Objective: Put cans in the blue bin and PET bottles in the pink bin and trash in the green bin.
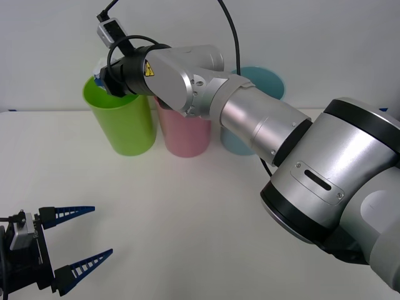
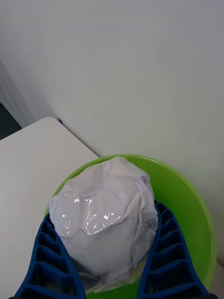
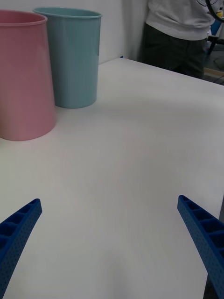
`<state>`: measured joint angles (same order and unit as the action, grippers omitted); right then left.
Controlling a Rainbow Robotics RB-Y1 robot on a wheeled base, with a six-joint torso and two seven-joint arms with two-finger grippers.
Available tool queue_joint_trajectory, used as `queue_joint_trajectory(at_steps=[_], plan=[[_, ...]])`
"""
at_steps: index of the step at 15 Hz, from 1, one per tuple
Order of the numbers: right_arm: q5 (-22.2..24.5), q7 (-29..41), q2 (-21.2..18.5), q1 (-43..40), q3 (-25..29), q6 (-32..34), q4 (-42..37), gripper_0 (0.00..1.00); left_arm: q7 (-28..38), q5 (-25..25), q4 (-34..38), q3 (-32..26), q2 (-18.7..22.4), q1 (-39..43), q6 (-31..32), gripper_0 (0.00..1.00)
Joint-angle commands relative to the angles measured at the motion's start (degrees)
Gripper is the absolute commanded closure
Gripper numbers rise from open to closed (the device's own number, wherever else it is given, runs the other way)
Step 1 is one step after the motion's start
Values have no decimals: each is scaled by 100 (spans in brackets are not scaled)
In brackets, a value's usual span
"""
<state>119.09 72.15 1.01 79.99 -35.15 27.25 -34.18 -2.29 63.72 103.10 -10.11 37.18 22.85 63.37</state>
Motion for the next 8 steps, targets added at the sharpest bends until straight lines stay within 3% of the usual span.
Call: queue_joint_trajectory(at_steps=[1,2,3,8], plan=[[-194,-157,-1,-10,0,-80,-1,53,0,0,0,0,0,0,0,0],[-290,-192,-1,-10,0,-124,-1,10,0,0,0,0,0,0,0,0],[-378,-201,-1,-10,0,-133,17,0,0,0,0,0,0,0,0,0],[-492,-368,-1,-10,0,-177,35,0,0,0,0,0,0,0,0,0]])
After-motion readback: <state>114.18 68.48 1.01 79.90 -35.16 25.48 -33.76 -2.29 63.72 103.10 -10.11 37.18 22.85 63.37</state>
